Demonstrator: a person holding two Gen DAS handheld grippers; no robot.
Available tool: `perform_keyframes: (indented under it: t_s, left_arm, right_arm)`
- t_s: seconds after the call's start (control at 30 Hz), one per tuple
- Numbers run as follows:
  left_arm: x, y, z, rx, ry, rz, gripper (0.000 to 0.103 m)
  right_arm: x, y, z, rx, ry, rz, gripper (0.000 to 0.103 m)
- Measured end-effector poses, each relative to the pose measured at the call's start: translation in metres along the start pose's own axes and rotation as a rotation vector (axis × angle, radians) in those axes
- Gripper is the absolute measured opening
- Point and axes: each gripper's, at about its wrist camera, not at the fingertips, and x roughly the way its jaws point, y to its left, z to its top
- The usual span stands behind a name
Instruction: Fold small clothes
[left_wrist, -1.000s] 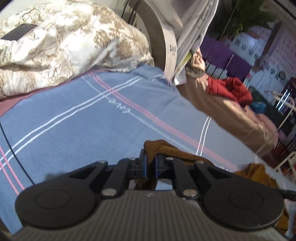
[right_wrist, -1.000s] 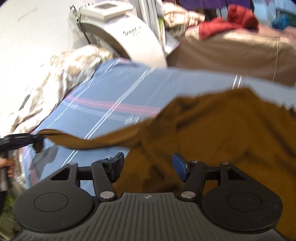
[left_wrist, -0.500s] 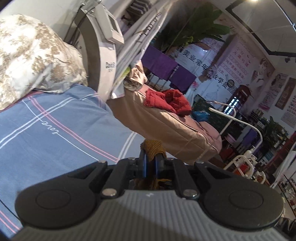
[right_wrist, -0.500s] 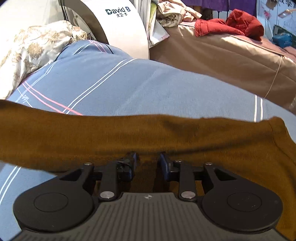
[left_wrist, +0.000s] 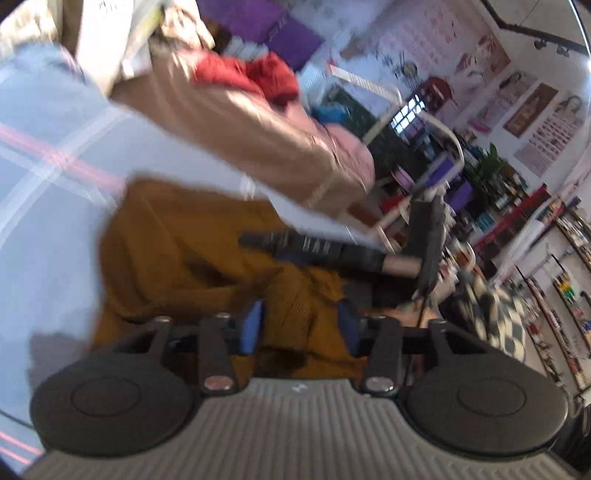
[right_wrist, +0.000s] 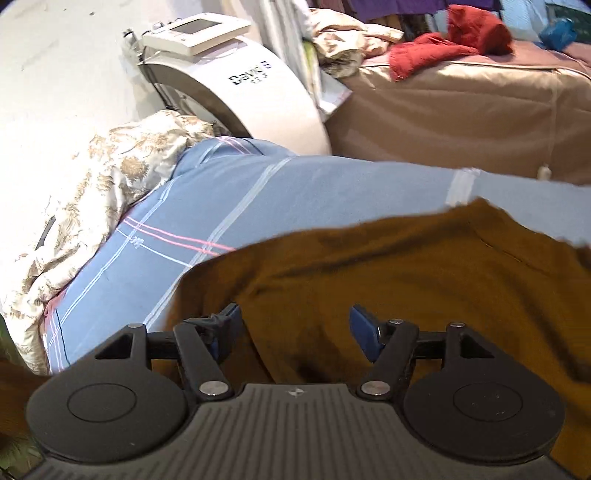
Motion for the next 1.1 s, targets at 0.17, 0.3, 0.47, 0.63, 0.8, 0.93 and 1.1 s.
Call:
perform_keyframes:
  t_s: [0.17,0.3,0.47,0.63,0.8,0.93,1.1]
  left_arm:
    - [0.085,-0.004,-0.084,-0.211,0.346,-0.016,0.084]
    - [0.083,-0.005,-0.106,-0.091,0.371,0.057,0.086]
    - [0.056,0.008,-0.102,0.057,0.319,0.231,0.090]
    - [0.039,0.020,-0.090,-0.005,0.276,0.279,0.095]
    - [0.041,0.025,-0.080,-0.008,0.272,0.270,0.095]
    - [0.030,0.024,-0.078,0.007,0.274,0.262,0.096]
    - [0.023,0.028,-0.077,0.005,0.278,0.288,0.097]
  right_arm:
    - [-0.060,-0.024,-0.062,0.103,0.040,-0.052,0.103]
    - [-0.085,-0.032,-0.108,0.215,0.054,-0.033,0.103]
    - [-0.087,-0.031,-0.143,0.276,0.054,0.037,0.096]
    - [-0.084,-0.032,-0.161,0.339,0.003,-0.010,0.089]
    - [-0.082,0.004,-0.170,0.150,0.021,-0.003,0.010]
    - [-0.106,0.059,-0.180,-0.215,-0.034,-0.039,0.010]
    - [-0.116,0.123,-0.231,-0.782,0.116,0.047,0.082]
